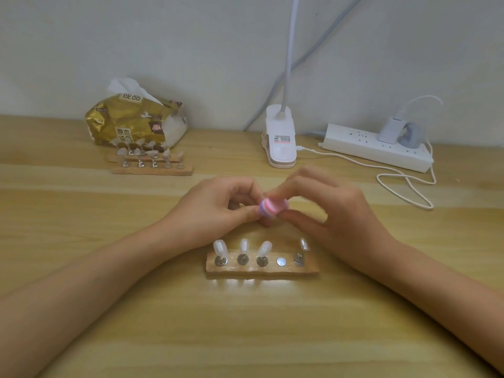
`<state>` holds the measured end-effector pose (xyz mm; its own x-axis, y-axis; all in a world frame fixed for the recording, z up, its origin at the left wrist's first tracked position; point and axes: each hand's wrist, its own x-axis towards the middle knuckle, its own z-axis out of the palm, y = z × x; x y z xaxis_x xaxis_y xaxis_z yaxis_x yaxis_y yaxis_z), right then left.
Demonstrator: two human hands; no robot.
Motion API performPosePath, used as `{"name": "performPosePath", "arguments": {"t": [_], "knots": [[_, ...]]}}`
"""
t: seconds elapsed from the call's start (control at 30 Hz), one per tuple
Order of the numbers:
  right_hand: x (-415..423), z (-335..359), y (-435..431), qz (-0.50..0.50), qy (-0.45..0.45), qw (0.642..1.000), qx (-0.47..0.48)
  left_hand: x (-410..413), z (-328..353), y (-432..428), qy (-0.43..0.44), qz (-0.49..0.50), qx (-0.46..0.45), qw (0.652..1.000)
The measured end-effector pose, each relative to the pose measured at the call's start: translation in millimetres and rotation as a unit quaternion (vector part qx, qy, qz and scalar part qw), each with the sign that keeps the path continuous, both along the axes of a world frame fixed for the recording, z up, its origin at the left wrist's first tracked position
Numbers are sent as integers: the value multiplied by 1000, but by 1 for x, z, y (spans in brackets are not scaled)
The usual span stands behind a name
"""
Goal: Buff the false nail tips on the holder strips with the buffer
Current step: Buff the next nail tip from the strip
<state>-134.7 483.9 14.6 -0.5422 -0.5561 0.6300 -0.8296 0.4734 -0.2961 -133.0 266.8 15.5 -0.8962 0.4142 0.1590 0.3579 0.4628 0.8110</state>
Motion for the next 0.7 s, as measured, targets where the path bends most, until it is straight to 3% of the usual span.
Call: {"name": "performPosePath", "arguments": {"t": [0.1,0.23,0.33,0.47,0.6,0.7], "knots": [[-4,3,6,-44,-47,998,-12,0,-1,0,0,-6,0,1000],[0,2,0,-4,-12,1000,-11,-1,-1,-1,2,-8,3,1000],[-4,2,4,-34,-68,997,-22,0,-1,-1,4,-8,-1,1000],[1,3,1,-16,-17,999,-28,1,0,-1,5,-7,3,1000],[-2,4,5,-36,-64,997,-24,2,0,0,12,-6,-4,1000],[1,5,3,-18,-24,999,-31,2,1,0,12,-5,2,1000]]}}
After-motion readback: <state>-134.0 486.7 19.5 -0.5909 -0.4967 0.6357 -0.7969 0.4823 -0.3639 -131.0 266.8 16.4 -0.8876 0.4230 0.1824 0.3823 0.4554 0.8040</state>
